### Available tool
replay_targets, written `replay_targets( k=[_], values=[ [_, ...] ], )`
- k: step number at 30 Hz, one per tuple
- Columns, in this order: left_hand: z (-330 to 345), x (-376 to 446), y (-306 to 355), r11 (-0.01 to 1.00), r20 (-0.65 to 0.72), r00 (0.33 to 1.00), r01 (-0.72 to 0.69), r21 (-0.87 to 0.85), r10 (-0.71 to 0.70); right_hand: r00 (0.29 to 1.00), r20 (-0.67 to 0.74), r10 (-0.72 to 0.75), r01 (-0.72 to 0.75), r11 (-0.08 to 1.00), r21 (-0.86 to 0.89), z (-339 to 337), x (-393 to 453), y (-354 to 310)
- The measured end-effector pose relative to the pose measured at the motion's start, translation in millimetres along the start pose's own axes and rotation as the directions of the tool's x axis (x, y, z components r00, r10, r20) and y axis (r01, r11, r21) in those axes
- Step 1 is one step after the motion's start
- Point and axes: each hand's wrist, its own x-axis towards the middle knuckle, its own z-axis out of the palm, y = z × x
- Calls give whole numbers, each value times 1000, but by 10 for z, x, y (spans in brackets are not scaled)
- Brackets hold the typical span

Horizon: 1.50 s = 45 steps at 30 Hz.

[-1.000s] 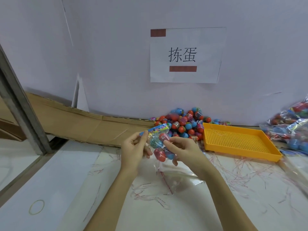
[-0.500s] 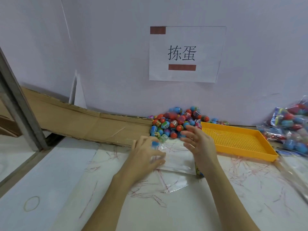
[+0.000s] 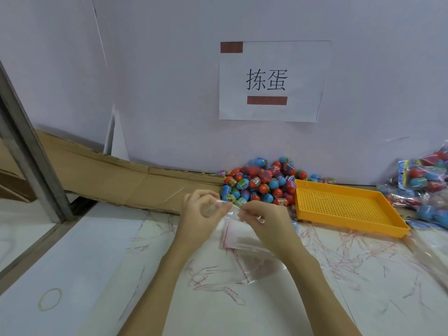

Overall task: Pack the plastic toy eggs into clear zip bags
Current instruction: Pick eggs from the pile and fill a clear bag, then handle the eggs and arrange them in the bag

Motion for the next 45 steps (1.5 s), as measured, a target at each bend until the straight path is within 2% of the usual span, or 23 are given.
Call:
replay_targets(
  k=[3,6,8,12,17,23,27,30,32,33,35,37,38,40,42,43,45],
  values=[
    [-42,7,56,957,15,988,153,-247,-154,993,-112,33,-19,992,124,-25,16,-24],
    [-85,10,61,905,128,971,237,-354,-204,989,-121,87,-48,954,295,-62,22,-44],
    [-75,3,49,910,169,970,225,-349,-176,990,-71,118,-81,918,387,-83,21,-71],
    [-22,-38,66,903,141,980,186,-388,-141,991,17,134,-129,900,416,-88,16,-96],
    [-30,-49,62,943,137,984,149,-299,-112,973,101,205,-226,793,565,-101,12,-164],
    [-4,-65,45,963,94,987,149,-224,-131,949,83,303,-288,736,613,-132,16,-54],
    [17,-43,-4,987,11,991,133,-92,-132,888,-86,451,-269,664,697,-149,30,4],
    [-10,-50,-34,989,-193,979,84,120,-60,776,-326,539,-209,709,674,-180,35,85],
    [-33,-68,-39,962,-215,977,47,270,13,717,-436,544,-173,745,645,-211,39,131],
    [-25,-73,-52,934,-180,982,15,357,53,693,-475,543,-163,760,630,-224,41,147],
    [-3,-85,-57,797,-123,977,-65,600,172,666,-509,544,-141,763,631,-235,48,153],
    [3,-95,-20,685,-117,946,-131,717,303,677,-498,541,-113,746,656,-234,56,125],
    [7,-90,2,695,-136,926,-161,701,352,696,-478,536,-107,736,668,-233,61,101],
    [40,-83,37,822,-201,908,-215,527,367,766,-394,508,-102,701,706,-229,63,60],
    [79,-74,78,963,-213,950,-188,194,228,852,-254,459,-121,643,756,-224,52,13],
    [83,-60,104,992,-172,977,-125,14,126,887,-172,429,-142,606,783,-223,51,-13],
    [75,-42,136,966,-11,999,45,-254,-49,928,-36,371,-184,541,820,-218,50,-56]
  ],
)
